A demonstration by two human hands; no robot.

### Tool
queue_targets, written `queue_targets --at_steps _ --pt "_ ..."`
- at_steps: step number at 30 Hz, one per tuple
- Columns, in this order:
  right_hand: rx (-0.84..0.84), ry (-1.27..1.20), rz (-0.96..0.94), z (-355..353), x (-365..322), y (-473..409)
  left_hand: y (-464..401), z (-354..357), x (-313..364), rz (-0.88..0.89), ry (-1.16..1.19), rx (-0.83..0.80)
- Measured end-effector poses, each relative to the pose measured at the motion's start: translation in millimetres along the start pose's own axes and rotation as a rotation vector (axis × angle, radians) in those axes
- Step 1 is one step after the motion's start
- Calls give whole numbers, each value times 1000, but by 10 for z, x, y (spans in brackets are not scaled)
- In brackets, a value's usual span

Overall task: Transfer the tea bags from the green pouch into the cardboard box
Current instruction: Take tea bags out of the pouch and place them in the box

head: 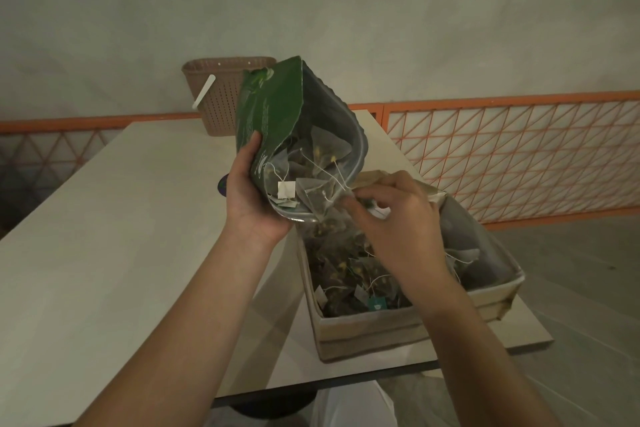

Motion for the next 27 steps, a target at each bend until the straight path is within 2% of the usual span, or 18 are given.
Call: queue_targets --at_steps 5,11,17,21,27 --pt "-36 -68 63 -63 165 16 -4 -18 33 3 4 -2" --pt "-250 12 80 -19 263 42 -29 -51 27 3 -1 -6" --pt "-459 -182 130 101 276 140 -11 -8 0 -10 12 -10" --pt "-462 -261 159 97 264 142 -10 2 5 -1 2 -14" --pt "-440 -190 114 174 164 161 -18 3 5 0 -2 -7"
Point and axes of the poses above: each hand's wrist, its own y-axis away from the middle knuckle, its own z-axis out of the palm, x = y × z, the point moved 10 cm from there along -y, towards the middle knuckle, and after that the axes turned 2 degrees about x, right-handed, at the moved point
